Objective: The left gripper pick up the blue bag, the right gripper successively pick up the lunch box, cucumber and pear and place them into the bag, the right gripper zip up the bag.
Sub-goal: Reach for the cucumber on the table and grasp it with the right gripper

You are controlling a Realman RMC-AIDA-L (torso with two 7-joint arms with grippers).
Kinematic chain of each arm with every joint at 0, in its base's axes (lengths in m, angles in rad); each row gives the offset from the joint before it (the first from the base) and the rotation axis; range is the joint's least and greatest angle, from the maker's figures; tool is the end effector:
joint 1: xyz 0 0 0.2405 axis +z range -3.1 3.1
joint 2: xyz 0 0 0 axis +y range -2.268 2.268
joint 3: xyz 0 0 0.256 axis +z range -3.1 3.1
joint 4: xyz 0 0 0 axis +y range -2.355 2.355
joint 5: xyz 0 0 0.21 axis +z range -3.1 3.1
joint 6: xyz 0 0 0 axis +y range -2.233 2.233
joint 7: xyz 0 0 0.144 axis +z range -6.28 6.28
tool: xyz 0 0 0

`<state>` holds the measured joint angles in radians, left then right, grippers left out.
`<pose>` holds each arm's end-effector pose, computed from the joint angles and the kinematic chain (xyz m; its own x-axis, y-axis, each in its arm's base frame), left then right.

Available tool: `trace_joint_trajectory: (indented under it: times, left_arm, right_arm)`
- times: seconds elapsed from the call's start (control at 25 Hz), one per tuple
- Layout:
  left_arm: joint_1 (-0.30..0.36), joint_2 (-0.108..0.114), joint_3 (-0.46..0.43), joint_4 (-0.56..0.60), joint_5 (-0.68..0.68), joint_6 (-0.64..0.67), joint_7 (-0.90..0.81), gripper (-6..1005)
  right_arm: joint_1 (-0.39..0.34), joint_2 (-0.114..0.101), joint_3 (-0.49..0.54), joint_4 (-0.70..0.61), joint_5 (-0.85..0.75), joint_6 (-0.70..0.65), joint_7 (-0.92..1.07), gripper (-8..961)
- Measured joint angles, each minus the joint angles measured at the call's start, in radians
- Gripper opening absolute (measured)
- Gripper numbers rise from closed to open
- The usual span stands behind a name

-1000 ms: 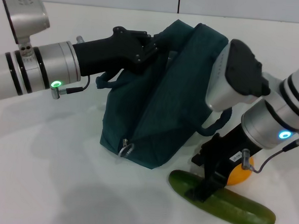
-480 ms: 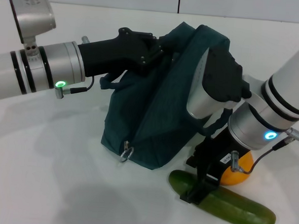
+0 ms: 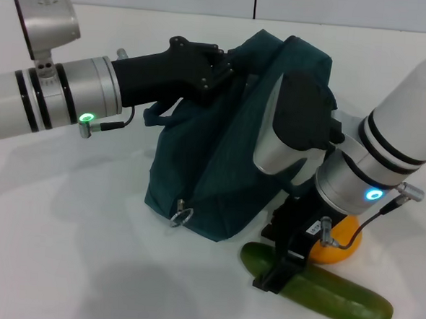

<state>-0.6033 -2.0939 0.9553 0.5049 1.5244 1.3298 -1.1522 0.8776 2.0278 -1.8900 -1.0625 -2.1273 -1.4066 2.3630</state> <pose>-0.2123 0.3671 -0.0295 0.7372 0.1369 0.6616 0.3993 -0.8783 -0.2631 0.1092 0.3211 -0.1015 0.9052 -0.1641 0.3921 -0.1994 -0.9786 0.0509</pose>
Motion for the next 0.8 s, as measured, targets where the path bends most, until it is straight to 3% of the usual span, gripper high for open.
trace_joint_trajectory:
  times: [0.44, 0.8]
  left_arm:
    - [0.002, 0.0, 0.0, -0.004, -0.013, 0.002, 0.018, 78]
    - [0.002, 0.0, 0.0, -0.005, -0.014, 0.007, 0.019, 77]
  right_arm:
    - [0.01, 0.0, -0.05, 0.003, 0.036, 0.018, 0.002, 854]
    - [0.009, 0.0, -0.052, 0.014, 0.028, 0.034, 0.017, 776]
